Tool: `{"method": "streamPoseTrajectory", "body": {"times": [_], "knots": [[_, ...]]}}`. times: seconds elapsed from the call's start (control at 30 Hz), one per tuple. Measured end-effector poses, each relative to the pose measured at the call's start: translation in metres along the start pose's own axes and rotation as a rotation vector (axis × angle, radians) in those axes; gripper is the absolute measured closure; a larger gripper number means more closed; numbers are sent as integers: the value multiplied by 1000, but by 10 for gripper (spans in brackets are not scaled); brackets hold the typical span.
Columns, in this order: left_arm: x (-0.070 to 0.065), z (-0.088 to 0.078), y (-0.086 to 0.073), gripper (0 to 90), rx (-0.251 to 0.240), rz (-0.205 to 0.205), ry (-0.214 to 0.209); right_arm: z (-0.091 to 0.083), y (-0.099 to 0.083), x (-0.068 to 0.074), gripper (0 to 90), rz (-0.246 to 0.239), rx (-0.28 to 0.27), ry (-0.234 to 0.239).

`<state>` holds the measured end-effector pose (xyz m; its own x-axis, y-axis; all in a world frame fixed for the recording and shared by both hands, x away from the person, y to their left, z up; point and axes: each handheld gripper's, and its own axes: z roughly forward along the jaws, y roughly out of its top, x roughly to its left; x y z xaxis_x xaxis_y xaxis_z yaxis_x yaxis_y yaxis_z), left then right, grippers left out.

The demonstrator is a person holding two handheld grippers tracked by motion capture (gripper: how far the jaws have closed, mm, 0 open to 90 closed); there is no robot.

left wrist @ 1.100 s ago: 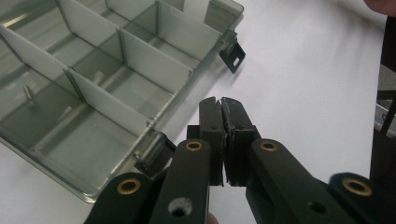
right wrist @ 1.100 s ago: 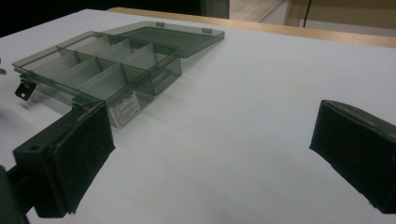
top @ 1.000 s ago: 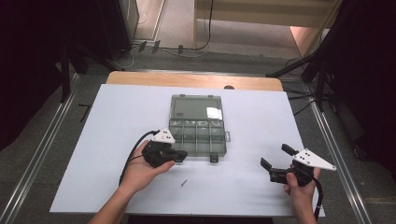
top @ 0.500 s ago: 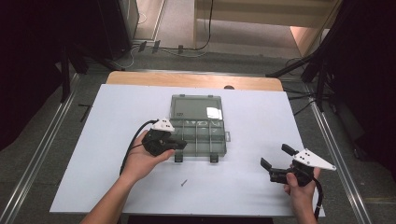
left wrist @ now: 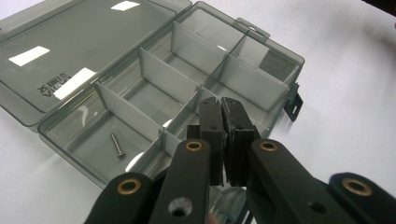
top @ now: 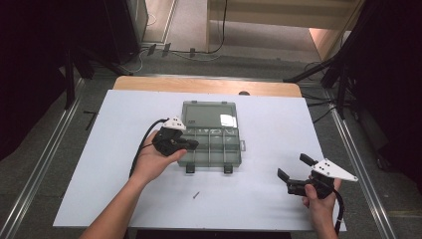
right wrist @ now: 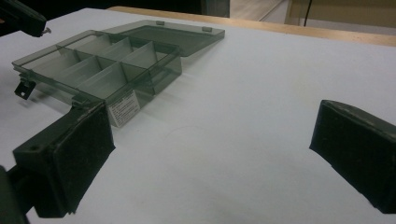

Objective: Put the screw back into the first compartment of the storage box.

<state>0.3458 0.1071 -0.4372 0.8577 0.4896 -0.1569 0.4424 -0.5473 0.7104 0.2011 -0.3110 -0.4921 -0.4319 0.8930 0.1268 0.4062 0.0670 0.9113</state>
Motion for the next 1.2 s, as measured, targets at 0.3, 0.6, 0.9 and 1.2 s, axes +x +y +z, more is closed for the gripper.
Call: {"method": "streamPoseTrajectory", "body": {"times": [0.3, 0.6, 0.9, 1.2], "knots": [[12, 3, 7, 881, -9, -21, 14, 1, 0, 0, 0, -2, 1, 2], [27, 11, 6, 881, -15, -67, 51, 0, 0, 0, 0, 0, 0, 0], [39, 20, 0, 880, 1, -104, 100, 1, 0, -1, 0, -4, 2, -1], [42, 33, -6, 879, 78, -108, 133, 1, -1, -1, 0, -1, 3, -3]]}}
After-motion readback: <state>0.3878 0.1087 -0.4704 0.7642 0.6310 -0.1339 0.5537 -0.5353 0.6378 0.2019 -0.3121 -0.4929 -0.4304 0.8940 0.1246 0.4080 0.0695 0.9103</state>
